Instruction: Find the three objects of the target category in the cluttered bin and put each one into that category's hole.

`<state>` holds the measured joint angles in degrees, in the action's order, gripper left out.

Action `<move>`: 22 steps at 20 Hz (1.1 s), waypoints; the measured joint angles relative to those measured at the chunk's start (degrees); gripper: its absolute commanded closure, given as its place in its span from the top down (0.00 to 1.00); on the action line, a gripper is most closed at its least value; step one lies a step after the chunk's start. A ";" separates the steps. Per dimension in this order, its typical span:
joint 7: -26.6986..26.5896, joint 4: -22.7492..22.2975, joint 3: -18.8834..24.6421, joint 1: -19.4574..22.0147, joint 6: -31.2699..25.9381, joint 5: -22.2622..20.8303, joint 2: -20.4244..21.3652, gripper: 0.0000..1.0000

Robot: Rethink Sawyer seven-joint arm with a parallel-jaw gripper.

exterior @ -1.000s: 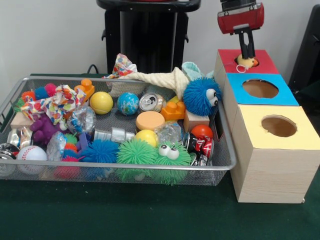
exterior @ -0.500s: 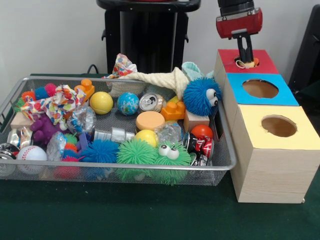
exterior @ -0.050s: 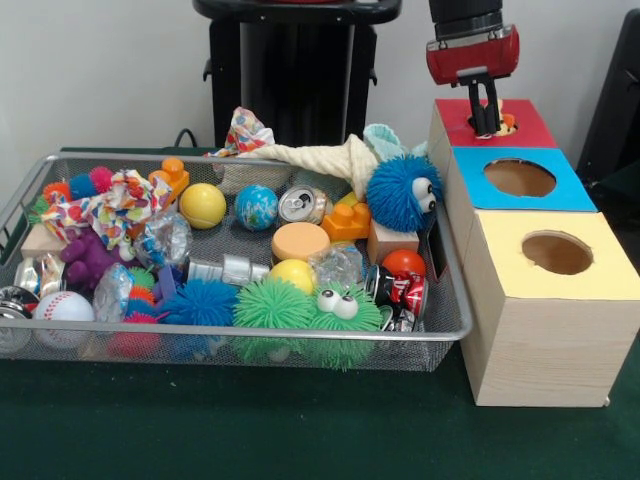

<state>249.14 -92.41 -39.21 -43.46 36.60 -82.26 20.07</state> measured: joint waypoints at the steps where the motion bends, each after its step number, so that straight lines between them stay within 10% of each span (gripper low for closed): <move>1: 0.00 0.02 0.02 0.06 0.00 0.01 0.01 0.00; 22: 0.00 1.04 0.15 -0.08 0.01 -2.30 -0.21 0.00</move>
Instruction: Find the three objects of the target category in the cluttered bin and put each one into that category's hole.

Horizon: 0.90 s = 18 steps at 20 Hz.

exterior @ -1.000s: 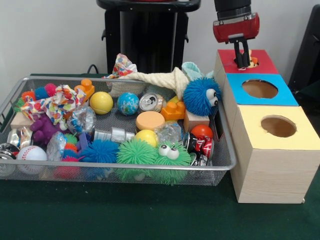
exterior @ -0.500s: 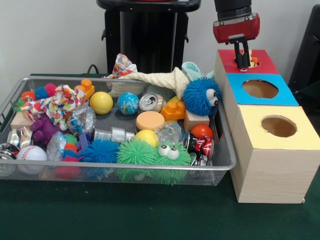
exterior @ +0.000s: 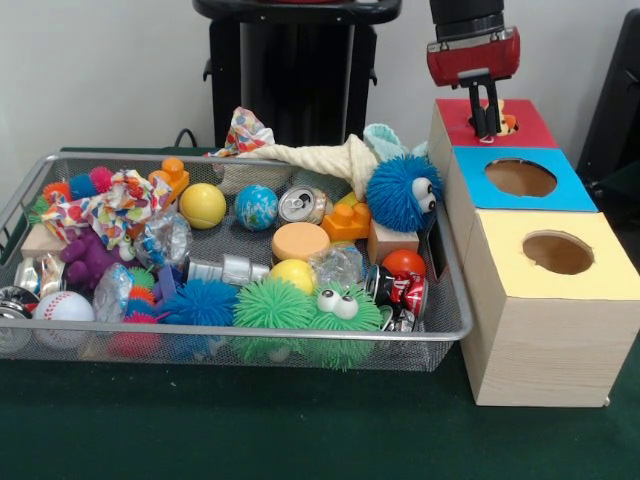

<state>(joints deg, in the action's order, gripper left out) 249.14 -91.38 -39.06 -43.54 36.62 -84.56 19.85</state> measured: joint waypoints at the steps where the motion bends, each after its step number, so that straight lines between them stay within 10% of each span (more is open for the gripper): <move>1: 0.00 0.01 0.00 0.00 0.00 0.00 -0.01 0.00; 18: 0.00 0.18 -2.45 -1.97 4.35 -0.45 -1.18 0.00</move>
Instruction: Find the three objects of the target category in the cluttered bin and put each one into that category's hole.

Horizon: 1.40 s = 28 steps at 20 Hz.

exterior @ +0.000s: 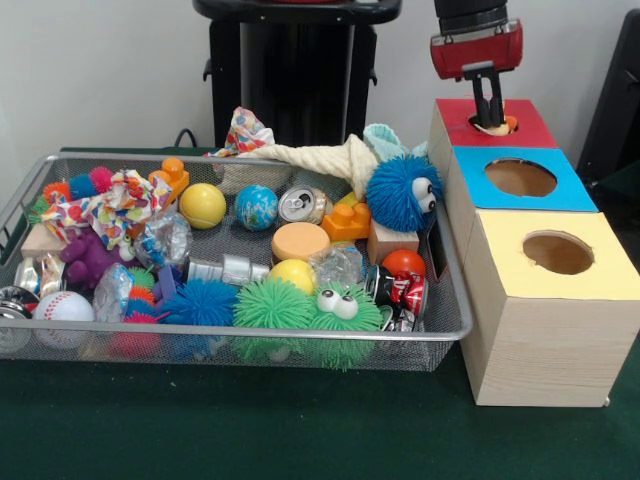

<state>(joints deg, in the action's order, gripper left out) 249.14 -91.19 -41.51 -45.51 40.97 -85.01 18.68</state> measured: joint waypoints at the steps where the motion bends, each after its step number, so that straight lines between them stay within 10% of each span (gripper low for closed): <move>1: 0.00 0.00 -0.34 -0.17 0.72 0.00 -0.14 0.00; 13: 1.21 0.01 -9.26 -2.09 18.21 0.06 -5.06 0.00; 28: 1.35 0.02 -11.16 -1.95 19.36 2.52 -5.96 0.00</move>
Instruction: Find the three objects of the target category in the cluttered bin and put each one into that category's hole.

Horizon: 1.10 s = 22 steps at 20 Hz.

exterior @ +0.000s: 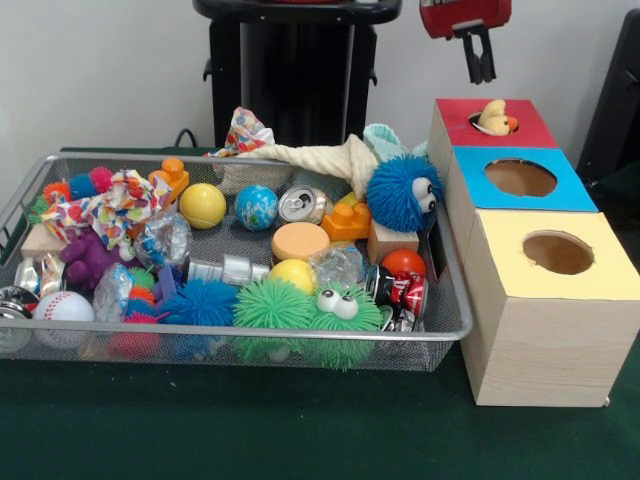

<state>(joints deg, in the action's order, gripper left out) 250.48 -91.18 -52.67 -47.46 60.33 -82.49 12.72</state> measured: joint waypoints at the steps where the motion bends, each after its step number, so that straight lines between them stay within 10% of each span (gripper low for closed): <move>1: 0.00 0.00 0.05 0.06 0.00 0.12 0.22 0.00; 22: 0.00 0.45 3.97 2.39 -4.29 0.35 5.50 0.00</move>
<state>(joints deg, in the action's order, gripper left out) 250.48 -90.73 -48.70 -45.07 56.04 -82.13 18.22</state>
